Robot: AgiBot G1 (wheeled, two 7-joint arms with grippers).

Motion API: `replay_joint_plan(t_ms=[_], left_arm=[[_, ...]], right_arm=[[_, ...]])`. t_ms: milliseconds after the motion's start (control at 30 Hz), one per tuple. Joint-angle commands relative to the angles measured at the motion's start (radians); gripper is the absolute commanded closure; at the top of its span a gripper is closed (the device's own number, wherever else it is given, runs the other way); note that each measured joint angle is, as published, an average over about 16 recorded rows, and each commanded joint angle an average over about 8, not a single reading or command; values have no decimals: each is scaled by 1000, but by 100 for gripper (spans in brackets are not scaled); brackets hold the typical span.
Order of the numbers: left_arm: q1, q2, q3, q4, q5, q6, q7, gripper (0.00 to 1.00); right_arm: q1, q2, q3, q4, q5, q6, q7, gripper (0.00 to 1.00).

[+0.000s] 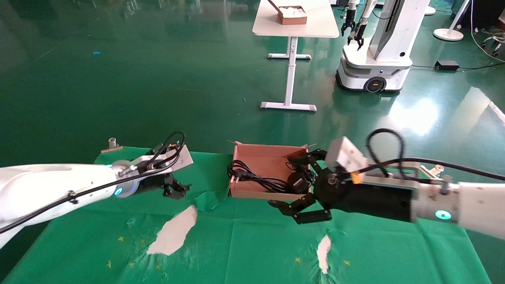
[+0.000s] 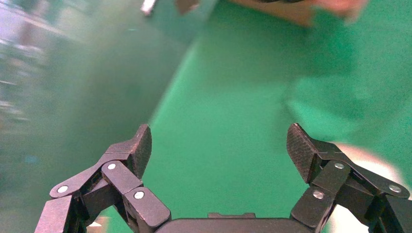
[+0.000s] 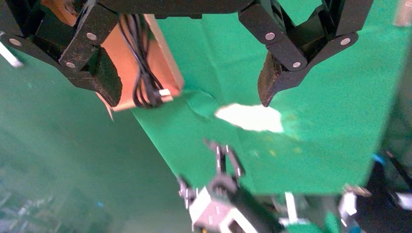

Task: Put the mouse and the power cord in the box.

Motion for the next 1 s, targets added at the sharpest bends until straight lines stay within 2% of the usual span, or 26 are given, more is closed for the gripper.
replay_joint_plan(t_ms=[33,700,1000], left_arm=[[21,-17,-37,-19,-41,36,14,0],[231,-186,-410,-213,-446,390,149,0],[326,-262,-577,-300,-628,550,210,0]], right_arm=[[-22,25,15,31,38,-22,14,0],[-233,274,167,333,406,-241,147,0],[-254,300,182,363,444,-263,160,0]])
